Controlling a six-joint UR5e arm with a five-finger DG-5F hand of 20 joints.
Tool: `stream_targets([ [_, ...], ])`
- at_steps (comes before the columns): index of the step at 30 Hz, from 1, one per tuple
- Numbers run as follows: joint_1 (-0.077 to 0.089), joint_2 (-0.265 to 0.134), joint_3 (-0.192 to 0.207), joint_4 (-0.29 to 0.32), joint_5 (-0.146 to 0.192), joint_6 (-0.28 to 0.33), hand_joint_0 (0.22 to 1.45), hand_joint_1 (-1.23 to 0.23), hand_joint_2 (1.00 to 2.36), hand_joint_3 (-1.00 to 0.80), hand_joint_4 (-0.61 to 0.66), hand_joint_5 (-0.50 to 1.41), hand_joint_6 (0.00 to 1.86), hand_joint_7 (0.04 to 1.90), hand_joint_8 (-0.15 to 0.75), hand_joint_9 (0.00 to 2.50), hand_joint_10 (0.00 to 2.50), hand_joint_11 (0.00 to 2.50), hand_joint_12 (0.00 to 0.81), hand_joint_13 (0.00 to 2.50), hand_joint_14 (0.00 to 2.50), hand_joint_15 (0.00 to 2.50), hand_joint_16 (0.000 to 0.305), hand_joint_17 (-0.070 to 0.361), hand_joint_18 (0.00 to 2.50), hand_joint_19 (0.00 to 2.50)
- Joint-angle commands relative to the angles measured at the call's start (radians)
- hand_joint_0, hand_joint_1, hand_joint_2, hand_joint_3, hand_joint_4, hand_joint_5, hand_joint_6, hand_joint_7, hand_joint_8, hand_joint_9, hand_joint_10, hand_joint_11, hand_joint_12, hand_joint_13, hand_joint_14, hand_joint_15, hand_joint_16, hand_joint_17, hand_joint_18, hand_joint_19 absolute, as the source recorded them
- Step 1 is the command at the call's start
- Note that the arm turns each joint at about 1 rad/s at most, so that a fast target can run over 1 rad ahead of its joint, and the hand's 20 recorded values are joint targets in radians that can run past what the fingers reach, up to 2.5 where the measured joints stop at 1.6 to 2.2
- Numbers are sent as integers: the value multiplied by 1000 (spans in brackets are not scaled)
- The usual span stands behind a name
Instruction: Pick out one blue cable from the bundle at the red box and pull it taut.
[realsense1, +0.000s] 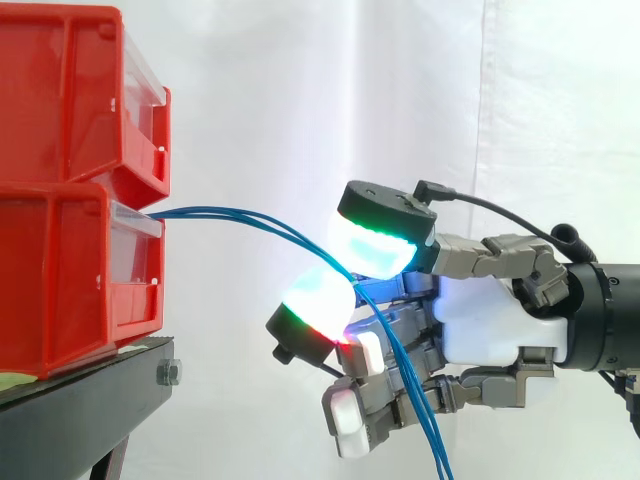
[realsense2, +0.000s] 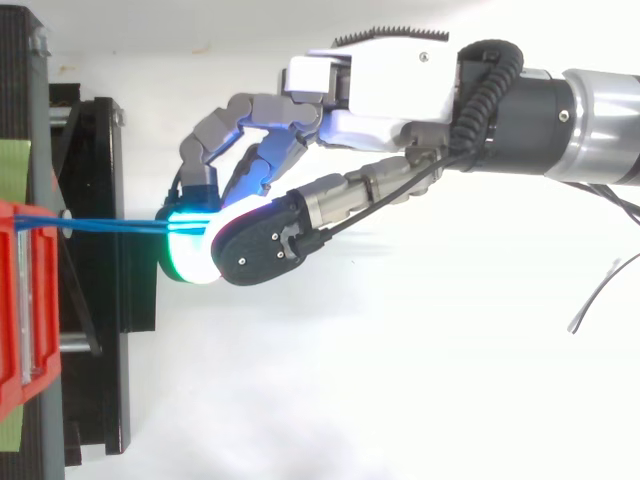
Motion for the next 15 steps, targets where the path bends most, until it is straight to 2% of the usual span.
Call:
stream_targets([
  [1, 3, 0, 0, -2, 2, -4, 577, -618, 1027, -201, 74, -146, 933, 998, 220, 977, 26, 783, 298, 887, 23, 575, 44, 98, 591, 636],
  [11, 4, 0, 26, -20, 6, -13, 594, -708, 1029, -140, -6, -150, 938, 1095, 212, 966, 26, 794, 297, 893, 22, 593, 44, 99, 610, 645],
  [15, 4, 0, 44, -57, 6, -25, 596, -707, 1027, -207, 52, -154, 939, 1033, 208, 961, 26, 804, 293, 895, 23, 603, 44, 99, 611, 653],
])
